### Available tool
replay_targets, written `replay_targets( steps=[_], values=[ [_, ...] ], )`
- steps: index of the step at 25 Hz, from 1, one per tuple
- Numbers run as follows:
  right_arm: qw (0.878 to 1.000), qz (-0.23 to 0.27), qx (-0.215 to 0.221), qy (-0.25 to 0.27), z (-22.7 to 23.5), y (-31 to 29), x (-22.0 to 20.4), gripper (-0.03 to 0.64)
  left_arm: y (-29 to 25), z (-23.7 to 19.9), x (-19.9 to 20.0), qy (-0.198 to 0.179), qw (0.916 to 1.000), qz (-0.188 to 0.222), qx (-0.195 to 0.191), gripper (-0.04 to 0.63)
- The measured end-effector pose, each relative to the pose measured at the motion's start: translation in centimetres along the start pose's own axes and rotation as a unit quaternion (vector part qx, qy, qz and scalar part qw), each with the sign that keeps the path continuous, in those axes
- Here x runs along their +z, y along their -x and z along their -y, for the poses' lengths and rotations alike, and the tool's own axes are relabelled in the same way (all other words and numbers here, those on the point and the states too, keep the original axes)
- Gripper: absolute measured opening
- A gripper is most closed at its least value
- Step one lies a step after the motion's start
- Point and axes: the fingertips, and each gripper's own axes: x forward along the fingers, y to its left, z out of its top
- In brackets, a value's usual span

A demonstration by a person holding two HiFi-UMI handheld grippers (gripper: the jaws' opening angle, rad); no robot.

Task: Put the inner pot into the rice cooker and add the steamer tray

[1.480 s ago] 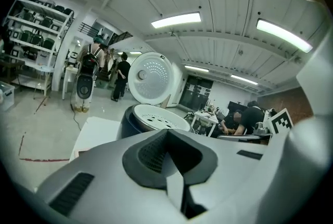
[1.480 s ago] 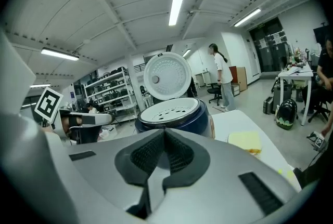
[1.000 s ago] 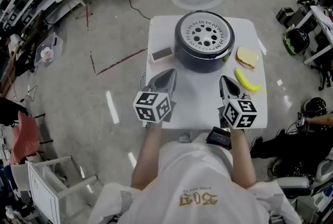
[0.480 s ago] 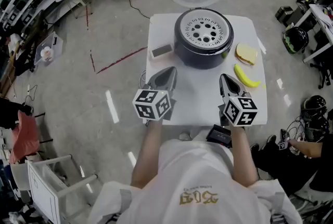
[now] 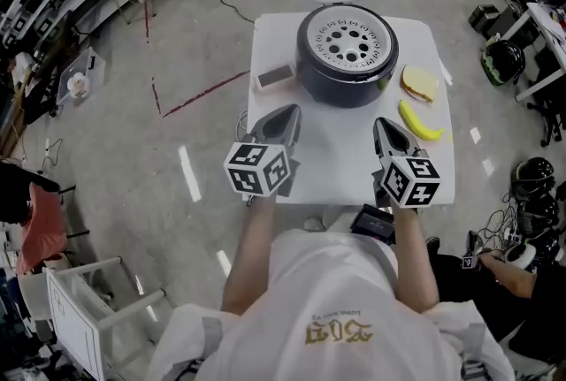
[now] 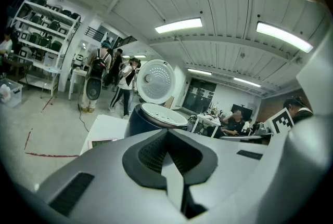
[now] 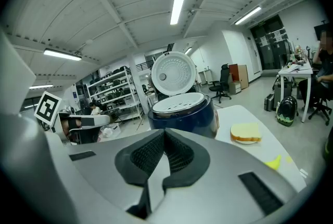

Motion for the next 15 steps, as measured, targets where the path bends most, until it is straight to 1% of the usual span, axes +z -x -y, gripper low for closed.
replay_targets(
  steps=[5, 15],
  values=[
    [1.0, -0.002, 0.001, -0.001, 0.0, -0.3, 0.1, 0.011, -0.2, -0.3, 0.1, 0.004, 1.0, 0.0, -0.001, 0.015],
    [1.0, -0.004, 0.0, -0.005, -1.2, 0.7, -0.8, 0.011, 1.3, -0.6, -0.5, 0.012, 0.9999, -0.001, -0.005, 0.015]
  ],
)
